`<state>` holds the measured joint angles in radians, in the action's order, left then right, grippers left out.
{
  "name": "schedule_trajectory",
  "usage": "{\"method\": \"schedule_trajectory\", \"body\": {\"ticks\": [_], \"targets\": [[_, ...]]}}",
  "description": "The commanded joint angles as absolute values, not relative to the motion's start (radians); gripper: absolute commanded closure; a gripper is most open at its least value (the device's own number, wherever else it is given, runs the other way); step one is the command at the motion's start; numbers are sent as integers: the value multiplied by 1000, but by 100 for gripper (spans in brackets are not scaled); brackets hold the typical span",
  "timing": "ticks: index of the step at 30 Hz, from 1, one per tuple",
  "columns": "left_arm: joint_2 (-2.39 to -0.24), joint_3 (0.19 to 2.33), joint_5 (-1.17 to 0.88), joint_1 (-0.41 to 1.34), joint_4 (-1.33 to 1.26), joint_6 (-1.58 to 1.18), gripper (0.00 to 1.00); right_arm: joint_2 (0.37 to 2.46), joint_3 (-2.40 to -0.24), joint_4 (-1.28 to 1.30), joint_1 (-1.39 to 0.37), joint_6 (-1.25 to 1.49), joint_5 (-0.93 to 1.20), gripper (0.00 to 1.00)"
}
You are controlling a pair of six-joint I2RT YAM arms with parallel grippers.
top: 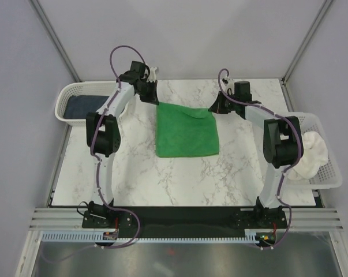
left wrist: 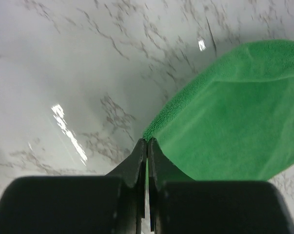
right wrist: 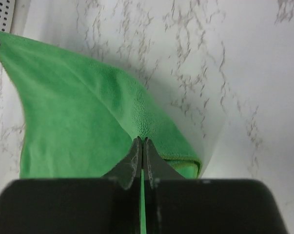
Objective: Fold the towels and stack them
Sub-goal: Fold the towel
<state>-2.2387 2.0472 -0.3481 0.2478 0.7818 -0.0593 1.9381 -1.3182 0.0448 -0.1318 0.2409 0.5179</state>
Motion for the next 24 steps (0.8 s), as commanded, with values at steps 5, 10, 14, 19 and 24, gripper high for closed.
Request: {"method": "schedule_trajectory", "body": {"ticks": [5, 10, 14, 19, 24], "targets": [[-2381, 2284, -354, 183, 733, -29, 98, 2069, -1540, -45, -124, 164, 503, 100], [-2321, 2182, -411, 184, 681, -2, 98, 2040, -1513, -34, -117, 117, 508, 100], [-2247, 2050, -420, 184, 655, 43, 98, 1997, -1448, -40, -117, 109, 500, 100], [-2156, 1944, -416, 184, 635, 58, 98, 1909, -1356, -46, -115, 124, 534, 100], [-2054, 1797, -420, 184, 589, 57, 98, 1824, -1267, -52, -118, 133, 538, 100]]}}
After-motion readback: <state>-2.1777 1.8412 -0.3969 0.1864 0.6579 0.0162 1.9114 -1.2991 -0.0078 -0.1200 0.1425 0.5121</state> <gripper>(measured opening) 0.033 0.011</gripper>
